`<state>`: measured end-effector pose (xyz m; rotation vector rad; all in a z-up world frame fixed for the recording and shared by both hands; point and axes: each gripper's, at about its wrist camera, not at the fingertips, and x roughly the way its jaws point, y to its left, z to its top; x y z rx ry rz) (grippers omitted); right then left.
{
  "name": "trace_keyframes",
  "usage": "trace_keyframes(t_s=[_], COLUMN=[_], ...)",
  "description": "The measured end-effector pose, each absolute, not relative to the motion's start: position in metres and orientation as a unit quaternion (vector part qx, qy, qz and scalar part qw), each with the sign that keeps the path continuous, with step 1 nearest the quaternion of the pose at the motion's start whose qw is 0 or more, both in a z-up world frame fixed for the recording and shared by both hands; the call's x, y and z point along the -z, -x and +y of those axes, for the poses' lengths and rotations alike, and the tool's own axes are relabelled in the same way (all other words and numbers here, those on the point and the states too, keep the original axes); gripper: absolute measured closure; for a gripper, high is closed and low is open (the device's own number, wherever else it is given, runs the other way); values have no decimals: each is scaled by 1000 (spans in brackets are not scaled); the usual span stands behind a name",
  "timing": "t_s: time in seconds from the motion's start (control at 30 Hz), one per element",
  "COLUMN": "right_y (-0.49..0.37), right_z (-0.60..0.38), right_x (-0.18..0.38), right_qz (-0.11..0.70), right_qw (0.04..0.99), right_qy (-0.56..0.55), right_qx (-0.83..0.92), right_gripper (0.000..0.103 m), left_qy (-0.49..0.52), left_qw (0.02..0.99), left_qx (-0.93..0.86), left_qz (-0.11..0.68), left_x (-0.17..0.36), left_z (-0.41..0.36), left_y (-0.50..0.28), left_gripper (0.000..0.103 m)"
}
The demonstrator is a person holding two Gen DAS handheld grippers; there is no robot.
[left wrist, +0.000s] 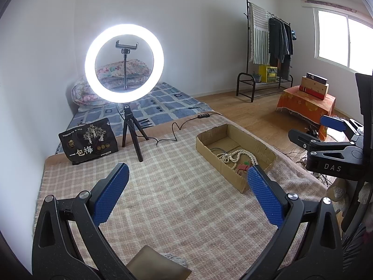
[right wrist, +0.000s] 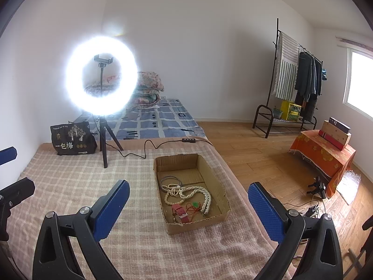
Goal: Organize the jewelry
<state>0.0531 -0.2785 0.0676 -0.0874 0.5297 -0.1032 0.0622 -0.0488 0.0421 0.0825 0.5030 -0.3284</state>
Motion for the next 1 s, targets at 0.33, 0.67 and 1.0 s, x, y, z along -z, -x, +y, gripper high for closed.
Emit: trace_keyframes(t_s=[0.33, 0.67, 1.0], right_y=[-52, -52, -49], right_z=[-279, -278, -278], right_x=[-67, -67, -65], right_qz=[261, 261, 264], right_qw=[963, 963, 962], right_qy=[44, 44, 48], right_qx=[50, 51, 47], right_gripper=[0, 0, 0], left_qy=[-42, -39, -44], left_qw=[953, 954, 958], left_qx=[161, 157, 148], left_qz=[252, 254, 243], left_x=[-42, -41, -43], left_z=[-50, -46, -45], left_y=[-61, -63, -60], left_gripper=[0, 0, 0])
